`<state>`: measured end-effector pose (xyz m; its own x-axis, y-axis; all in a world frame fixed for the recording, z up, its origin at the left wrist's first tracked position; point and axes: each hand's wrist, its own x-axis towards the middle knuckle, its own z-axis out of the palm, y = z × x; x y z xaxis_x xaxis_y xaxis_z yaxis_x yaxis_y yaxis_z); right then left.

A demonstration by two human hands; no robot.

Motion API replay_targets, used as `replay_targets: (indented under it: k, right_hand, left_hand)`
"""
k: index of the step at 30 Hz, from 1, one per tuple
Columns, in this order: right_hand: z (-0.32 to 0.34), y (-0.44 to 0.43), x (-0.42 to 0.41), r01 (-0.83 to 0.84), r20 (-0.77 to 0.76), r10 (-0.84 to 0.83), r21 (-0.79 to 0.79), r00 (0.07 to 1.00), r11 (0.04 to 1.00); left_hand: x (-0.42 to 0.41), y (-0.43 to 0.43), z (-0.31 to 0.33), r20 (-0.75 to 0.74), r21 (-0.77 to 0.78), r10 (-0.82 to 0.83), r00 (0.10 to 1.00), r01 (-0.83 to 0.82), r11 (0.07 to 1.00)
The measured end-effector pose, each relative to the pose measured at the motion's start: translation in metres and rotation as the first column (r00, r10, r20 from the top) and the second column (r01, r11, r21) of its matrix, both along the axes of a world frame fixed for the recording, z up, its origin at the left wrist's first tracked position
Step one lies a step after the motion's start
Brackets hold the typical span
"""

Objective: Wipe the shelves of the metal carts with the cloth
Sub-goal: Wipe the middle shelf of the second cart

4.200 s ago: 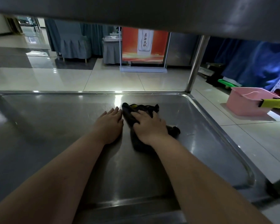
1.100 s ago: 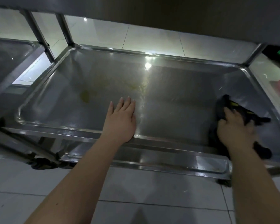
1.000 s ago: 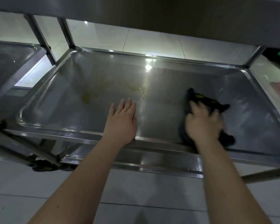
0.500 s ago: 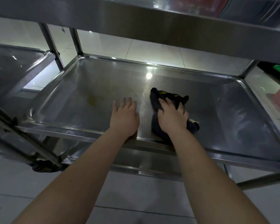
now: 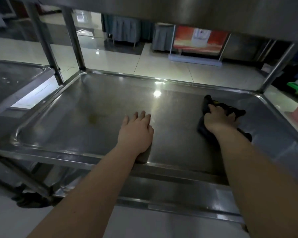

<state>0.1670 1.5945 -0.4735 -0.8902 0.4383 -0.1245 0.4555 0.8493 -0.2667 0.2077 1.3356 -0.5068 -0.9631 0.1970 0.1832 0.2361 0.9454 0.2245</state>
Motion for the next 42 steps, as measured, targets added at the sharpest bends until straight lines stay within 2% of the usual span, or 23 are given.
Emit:
replay_targets:
  k: [3, 6, 9, 11, 13, 16, 19, 23, 26, 30, 32, 35, 39, 42]
  right_hand:
    - [-0.001, -0.059, -0.012, -0.158, -0.042, 0.159, 0.027, 0.986, 0.987]
    - [-0.002, -0.126, -0.009, -0.365, -0.056, 0.367, 0.032, 0.929, 0.930]
    - [-0.002, -0.159, 0.001, -0.498, -0.021, 0.499, 0.045, 0.866, 0.866]
    - [0.001, -0.152, 0.001, -0.485, -0.003, 0.485, 0.013, 0.874, 0.874]
    - [0.003, -0.137, -0.003, -0.437, 0.004, 0.437, -0.028, 0.899, 0.899]
    - [0.005, -0.112, -0.007, -0.390, -0.012, 0.390, -0.026, 0.921, 0.921]
    - [-0.003, -0.068, -0.015, -0.336, -0.058, 0.336, 0.010, 0.940, 0.942]
    - [-0.005, 0.002, -0.036, -0.206, -0.079, 0.209, 0.050, 0.975, 0.977]
    - [0.006, 0.030, -0.047, -0.057, -0.070, 0.057, 0.000, 0.996, 0.998]
    - [0.010, 0.029, -0.076, -0.019, -0.053, 0.017, -0.036, 0.998, 0.999]
    - [0.011, 0.004, -0.086, -0.043, -0.062, 0.040, -0.045, 0.997, 0.998]
    - [0.011, -0.061, -0.093, -0.184, -0.083, 0.184, 0.014, 0.979, 0.983]
    - [-0.001, -0.149, -0.095, -0.426, -0.096, 0.429, 0.052, 0.898, 0.903]
    - [-0.008, -0.178, -0.085, -0.534, -0.127, 0.533, 0.026, 0.837, 0.845]
  left_hand:
    - [-0.002, 0.000, -0.001, -0.007, -0.003, 0.005, 1.000, -0.005, 1.000]
    - [-0.001, 0.000, 0.001, 0.001, -0.007, -0.005, 1.000, 0.005, 1.000]
    - [0.002, -0.003, 0.009, 0.085, 0.101, -0.001, 0.996, -0.008, 0.995]
    - [0.001, -0.005, 0.022, 0.193, 0.191, -0.015, 0.981, -0.023, 0.981]
    - [-0.011, -0.004, 0.035, 0.222, 0.226, -0.002, 0.975, -0.049, 0.973]
    - [-0.037, 0.000, 0.039, 0.199, 0.123, 0.011, 0.980, -0.036, 0.992]
    - [-0.047, -0.003, 0.022, 0.112, 0.002, 0.031, 0.993, -0.032, 0.999]
    - [-0.052, -0.008, 0.012, 0.126, -0.016, 0.025, 0.992, -0.023, 1.000]
    - [-0.058, -0.018, 0.012, 0.162, -0.009, 0.013, 0.987, -0.012, 1.000]
    - [-0.060, -0.019, 0.009, 0.173, -0.033, 0.007, 0.985, -0.001, 0.999]
    - [-0.061, -0.017, 0.008, 0.161, -0.026, 0.017, 0.987, -0.013, 1.000]
    - [-0.063, -0.017, 0.009, 0.143, 0.035, 0.036, 0.989, -0.041, 0.999]
    - [-0.065, -0.014, 0.011, 0.091, 0.100, 0.057, 0.994, -0.066, 0.993]
    - [-0.063, -0.018, 0.015, 0.117, 0.230, 0.149, 0.982, -0.172, 0.958]
